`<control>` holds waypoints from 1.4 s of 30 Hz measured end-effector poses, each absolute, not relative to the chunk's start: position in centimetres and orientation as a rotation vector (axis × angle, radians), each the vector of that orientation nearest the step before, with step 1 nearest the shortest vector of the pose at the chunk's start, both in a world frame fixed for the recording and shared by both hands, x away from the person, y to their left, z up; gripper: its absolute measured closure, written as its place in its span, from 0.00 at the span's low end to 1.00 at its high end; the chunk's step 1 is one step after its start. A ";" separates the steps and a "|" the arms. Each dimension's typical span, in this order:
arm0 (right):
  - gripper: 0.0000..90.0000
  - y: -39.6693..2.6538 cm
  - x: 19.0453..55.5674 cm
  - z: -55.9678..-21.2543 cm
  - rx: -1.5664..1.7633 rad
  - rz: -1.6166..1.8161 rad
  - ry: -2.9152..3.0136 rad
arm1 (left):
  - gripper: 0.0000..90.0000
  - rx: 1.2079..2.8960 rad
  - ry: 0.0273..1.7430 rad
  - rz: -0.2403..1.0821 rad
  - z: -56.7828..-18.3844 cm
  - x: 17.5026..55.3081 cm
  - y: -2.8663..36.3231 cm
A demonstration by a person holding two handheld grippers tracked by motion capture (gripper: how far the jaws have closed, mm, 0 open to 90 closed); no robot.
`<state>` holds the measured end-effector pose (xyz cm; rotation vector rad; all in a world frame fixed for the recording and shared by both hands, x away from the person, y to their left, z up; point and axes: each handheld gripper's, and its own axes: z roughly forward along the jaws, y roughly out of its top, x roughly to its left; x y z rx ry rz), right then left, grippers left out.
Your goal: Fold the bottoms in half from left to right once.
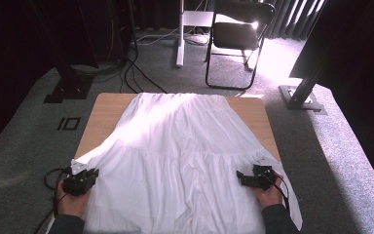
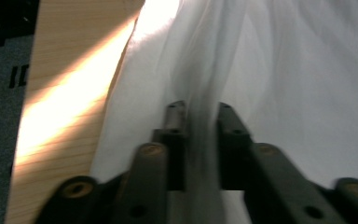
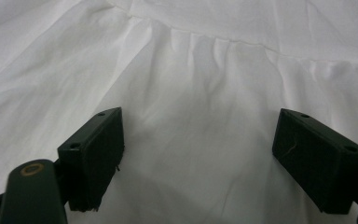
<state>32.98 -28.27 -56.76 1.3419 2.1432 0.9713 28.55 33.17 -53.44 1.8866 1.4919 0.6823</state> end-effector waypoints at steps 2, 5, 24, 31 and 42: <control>0.18 -28.3 33.0 -56.8 1.342 0.971 2.143 | 0.91 1.856 1.494 0.679 -53.2 28.4 33.7; 0.18 -28.3 33.0 -56.8 1.342 0.971 2.143 | 0.96 1.837 1.521 0.714 -53.0 28.3 34.3; 0.18 -28.3 33.0 -56.8 1.342 0.971 2.143 | 1.00 1.797 1.584 0.908 -50.7 27.8 36.2; 0.18 -28.2 32.9 -56.8 1.338 0.972 2.147 | 1.00 1.773 1.614 1.026 -48.7 27.7 38.4; 0.18 -27.3 32.3 -56.8 1.324 0.980 2.162 | 1.00 1.719 1.628 1.070 -46.6 27.2 40.5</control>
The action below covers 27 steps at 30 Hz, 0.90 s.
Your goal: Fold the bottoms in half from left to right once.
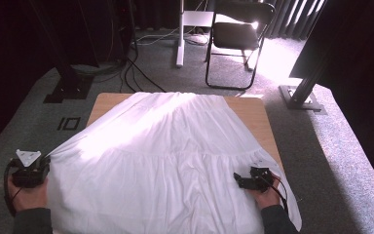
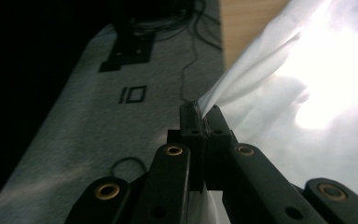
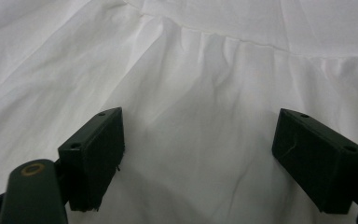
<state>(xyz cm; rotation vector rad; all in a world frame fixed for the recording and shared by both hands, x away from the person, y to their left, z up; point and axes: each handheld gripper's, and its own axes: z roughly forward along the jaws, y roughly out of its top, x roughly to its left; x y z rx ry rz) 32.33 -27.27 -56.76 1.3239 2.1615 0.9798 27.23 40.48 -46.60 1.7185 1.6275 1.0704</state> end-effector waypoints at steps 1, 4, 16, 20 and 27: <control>0.18 -27.2 32.3 -56.8 1.322 0.979 2.161 | 1.00 1.731 1.595 1.062 -46.3 27.1 39.8; 0.24 -27.1 32.1 -56.7 1.310 0.991 2.162 | 1.00 1.730 1.515 1.028 -45.4 27.0 38.5; 0.37 -19.8 29.1 -53.1 1.050 1.172 2.277 | 1.00 1.770 1.108 0.893 -38.8 27.1 30.6; 0.35 -16.5 28.8 -54.1 0.908 1.096 2.391 | 1.00 1.820 0.958 0.842 -37.2 27.7 26.4; 0.34 -17.5 29.8 -55.2 1.006 0.933 2.393 | 1.00 1.874 0.710 0.724 -35.6 28.5 18.9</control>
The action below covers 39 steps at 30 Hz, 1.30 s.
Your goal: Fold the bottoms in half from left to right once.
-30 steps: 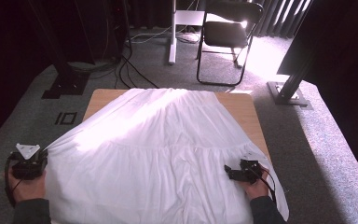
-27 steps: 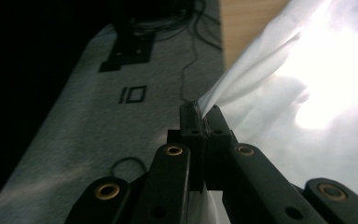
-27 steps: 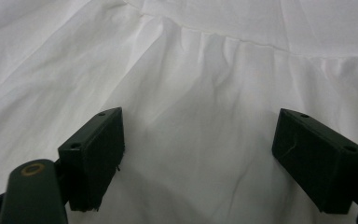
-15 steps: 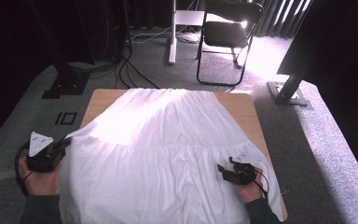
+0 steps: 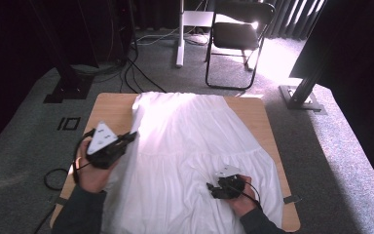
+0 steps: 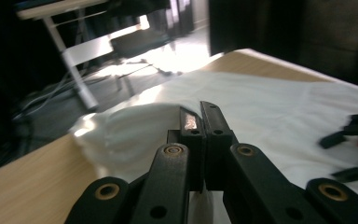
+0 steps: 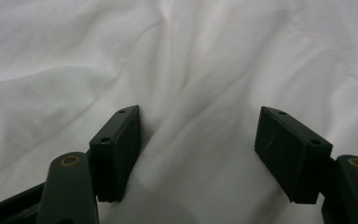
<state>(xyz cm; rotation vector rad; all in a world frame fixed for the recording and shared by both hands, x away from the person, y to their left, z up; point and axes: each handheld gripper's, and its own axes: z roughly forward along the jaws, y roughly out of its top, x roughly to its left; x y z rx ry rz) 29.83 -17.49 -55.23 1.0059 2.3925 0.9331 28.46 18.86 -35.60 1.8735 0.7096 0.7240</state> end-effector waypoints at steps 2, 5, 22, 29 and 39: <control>0.34 -18.5 29.8 -54.8 1.045 0.987 2.364 | 1.00 1.882 0.633 0.671 -35.1 28.8 15.9; 0.35 -20.5 29.9 -53.9 1.118 1.035 2.275 | 1.00 1.887 0.513 0.560 -34.8 29.1 11.4; 0.51 -25.1 31.0 -49.6 1.274 1.068 2.071 | 0.70 2.073 0.546 0.289 -43.6 32.1 4.0; 0.49 -22.5 33.5 -49.7 1.311 1.052 2.137 | 0.62 2.075 0.786 0.521 -44.9 31.8 12.2; 0.95 -21.4 35.4 -53.0 1.415 1.038 2.387 | 0.51 2.080 1.128 0.451 -52.3 32.2 20.0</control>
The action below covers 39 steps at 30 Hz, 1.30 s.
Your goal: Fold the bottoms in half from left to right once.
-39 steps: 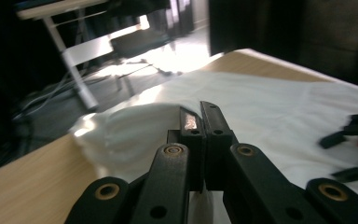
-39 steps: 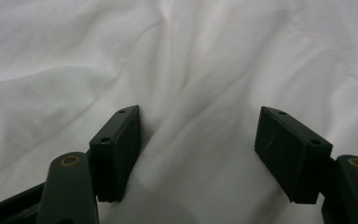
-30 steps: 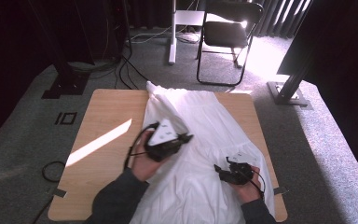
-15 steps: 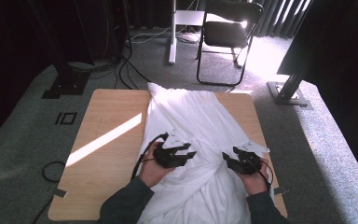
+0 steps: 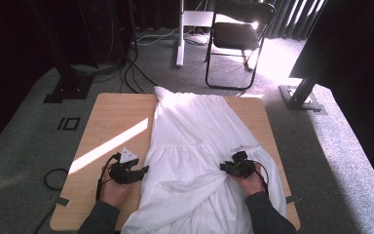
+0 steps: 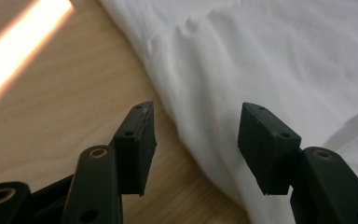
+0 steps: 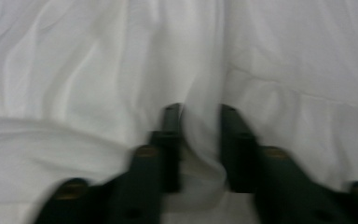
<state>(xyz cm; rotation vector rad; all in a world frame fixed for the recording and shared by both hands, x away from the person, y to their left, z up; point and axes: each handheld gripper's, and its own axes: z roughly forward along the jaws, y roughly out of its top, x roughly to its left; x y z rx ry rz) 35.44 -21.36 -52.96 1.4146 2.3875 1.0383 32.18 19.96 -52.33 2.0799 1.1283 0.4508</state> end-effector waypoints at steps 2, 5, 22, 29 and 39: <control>0.98 -21.2 35.2 -52.7 1.386 1.042 2.381 | 0.49 2.083 1.111 0.460 -52.7 32.0 19.8; 0.99 -21.4 33.8 -49.2 1.250 1.100 2.270 | 0.49 2.053 1.072 0.479 -52.5 31.6 19.3; 0.98 -32.4 36.6 -51.9 1.490 0.687 1.942 | 0.39 2.093 0.992 0.333 -54.1 32.0 13.6; 0.94 -33.2 37.0 -54.4 1.544 0.687 1.997 | 0.31 2.170 0.943 0.301 -55.3 32.1 8.3; 0.97 -33.0 36.4 -55.0 1.555 0.702 2.005 | 0.99 2.204 1.004 0.468 -54.7 32.3 10.8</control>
